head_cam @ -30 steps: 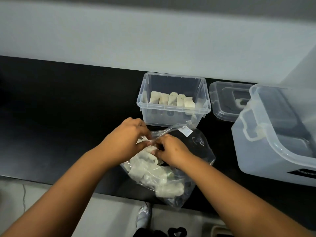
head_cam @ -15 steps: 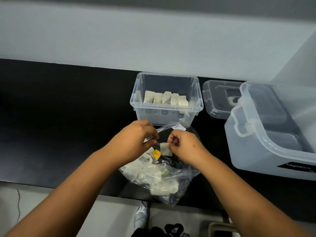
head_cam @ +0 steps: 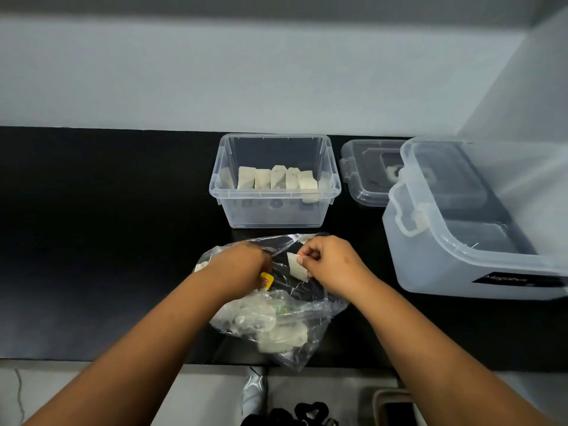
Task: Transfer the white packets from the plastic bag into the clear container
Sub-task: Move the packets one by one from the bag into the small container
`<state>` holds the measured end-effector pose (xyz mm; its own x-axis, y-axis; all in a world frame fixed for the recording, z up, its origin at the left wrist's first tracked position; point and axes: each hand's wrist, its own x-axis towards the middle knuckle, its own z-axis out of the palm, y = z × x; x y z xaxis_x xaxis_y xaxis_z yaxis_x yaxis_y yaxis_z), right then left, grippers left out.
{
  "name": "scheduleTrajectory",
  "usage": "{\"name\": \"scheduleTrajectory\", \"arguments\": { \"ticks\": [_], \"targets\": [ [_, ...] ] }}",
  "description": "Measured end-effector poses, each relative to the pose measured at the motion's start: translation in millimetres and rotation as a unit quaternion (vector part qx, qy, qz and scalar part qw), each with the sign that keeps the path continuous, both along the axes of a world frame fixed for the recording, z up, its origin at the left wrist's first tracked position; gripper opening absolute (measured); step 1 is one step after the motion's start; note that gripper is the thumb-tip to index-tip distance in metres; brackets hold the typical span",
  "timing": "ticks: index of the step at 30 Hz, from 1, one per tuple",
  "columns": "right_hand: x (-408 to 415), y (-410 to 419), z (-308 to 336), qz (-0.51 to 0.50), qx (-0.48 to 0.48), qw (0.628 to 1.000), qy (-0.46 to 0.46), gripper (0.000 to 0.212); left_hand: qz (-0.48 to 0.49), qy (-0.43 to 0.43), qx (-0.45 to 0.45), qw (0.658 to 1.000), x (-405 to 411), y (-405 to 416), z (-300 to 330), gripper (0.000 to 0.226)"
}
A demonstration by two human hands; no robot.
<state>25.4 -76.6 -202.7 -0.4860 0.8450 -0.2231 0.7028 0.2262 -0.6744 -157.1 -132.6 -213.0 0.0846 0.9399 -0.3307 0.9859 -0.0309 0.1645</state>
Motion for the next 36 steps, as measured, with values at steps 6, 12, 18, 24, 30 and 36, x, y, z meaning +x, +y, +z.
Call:
{"name": "scheduleTrajectory", "arguments": {
  "ticks": [6, 12, 18, 24, 30, 36],
  "targets": [
    [0.7, -0.4, 1.9, -0.005, -0.006, 1.0, 0.006, 0.008, 0.007, -0.082, 0.019, 0.996, -6.6, 0.7, 3.0, 0.007],
    [-1.1, -0.2, 5.6, -0.01, -0.005, 1.0, 0.016, 0.008, 0.059, -0.226, 0.032, 0.972, -11.2, -0.1, 16.9, 0.008],
    [0.3, 0.2, 8.0, -0.011, 0.0, 1.0, 0.017, 0.009, 0.118, -0.307, 0.028, 0.944, -6.9, -1.4, 12.9, 0.009],
    [2.1, 2.0, 7.7, -0.009, 0.001, 1.0, 0.01, 0.014, 0.154, -0.376, -0.009, 0.914, -5.2, -3.6, 6.1, 0.011],
    [3.1, 2.0, 8.1, -0.009, -0.006, 1.0, 0.006, 0.007, 0.153, -0.422, -0.032, 0.893, -9.5, -3.8, 10.8, 0.021],
    [6.0, 3.1, 22.0, -0.001, -0.006, 1.0, 0.004, 0.008, 0.11, -0.365, 0.017, 0.924, -9.6, -2.8, 18.8, 0.016]
  ]
}}
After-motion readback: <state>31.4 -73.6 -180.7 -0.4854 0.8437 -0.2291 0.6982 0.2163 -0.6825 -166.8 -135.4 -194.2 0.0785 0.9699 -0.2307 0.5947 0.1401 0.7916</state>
